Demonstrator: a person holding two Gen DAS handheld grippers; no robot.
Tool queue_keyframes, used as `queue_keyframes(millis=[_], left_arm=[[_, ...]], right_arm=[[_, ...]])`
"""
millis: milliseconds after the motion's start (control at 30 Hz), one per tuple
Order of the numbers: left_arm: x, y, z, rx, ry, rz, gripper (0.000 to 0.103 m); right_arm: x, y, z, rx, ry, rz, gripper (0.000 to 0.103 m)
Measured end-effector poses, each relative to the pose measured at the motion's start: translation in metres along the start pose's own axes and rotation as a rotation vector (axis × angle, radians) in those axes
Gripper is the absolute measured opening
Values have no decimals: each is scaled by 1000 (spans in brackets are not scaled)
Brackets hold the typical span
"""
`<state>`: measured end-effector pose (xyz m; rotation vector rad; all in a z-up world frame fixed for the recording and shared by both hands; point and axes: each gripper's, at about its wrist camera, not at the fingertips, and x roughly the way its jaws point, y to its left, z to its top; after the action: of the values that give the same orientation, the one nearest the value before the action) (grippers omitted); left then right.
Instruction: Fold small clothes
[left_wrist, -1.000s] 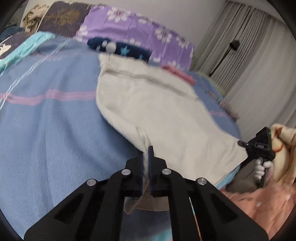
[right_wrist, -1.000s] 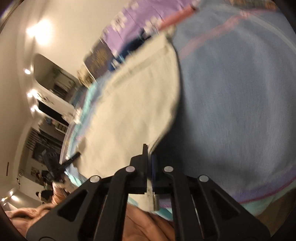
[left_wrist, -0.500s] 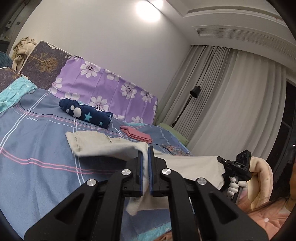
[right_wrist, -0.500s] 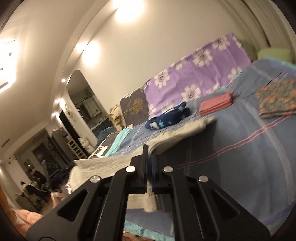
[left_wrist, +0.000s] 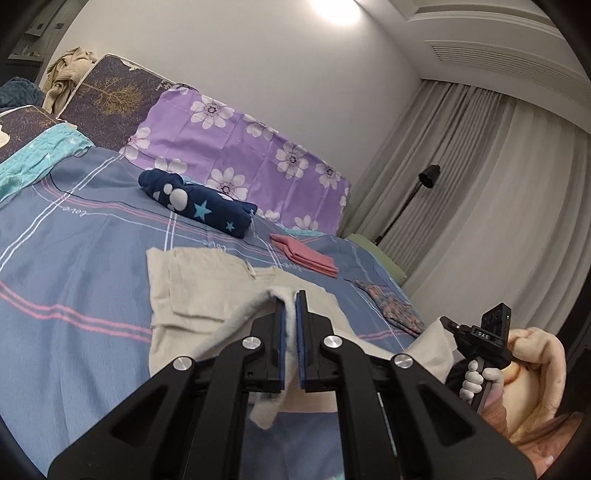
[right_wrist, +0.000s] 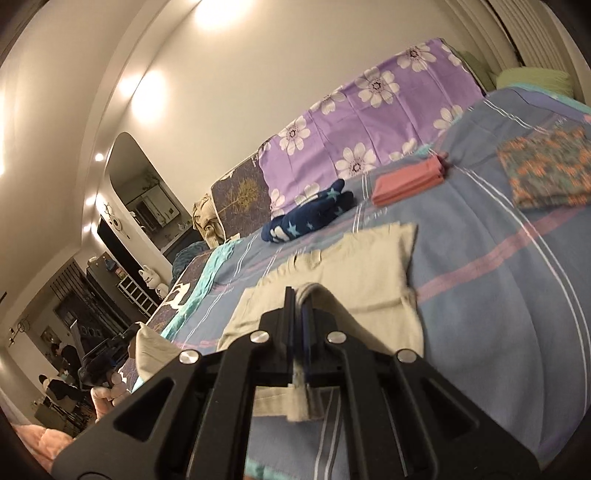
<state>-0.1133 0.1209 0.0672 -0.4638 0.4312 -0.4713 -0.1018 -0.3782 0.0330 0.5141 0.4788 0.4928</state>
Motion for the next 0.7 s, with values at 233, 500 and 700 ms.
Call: queue_keyframes(millis=[233,500,700], left_arm=[[62,26,52,0,-27,94,4],[177,101,52,-91,117,268,4],[203,148,21,-197,213,302,5]], right_arm=[[77,-26,59,30,-23,-50,3],[202,-103,63,113,153,-204,3],[228,-137,37,163,240,-230,9]])
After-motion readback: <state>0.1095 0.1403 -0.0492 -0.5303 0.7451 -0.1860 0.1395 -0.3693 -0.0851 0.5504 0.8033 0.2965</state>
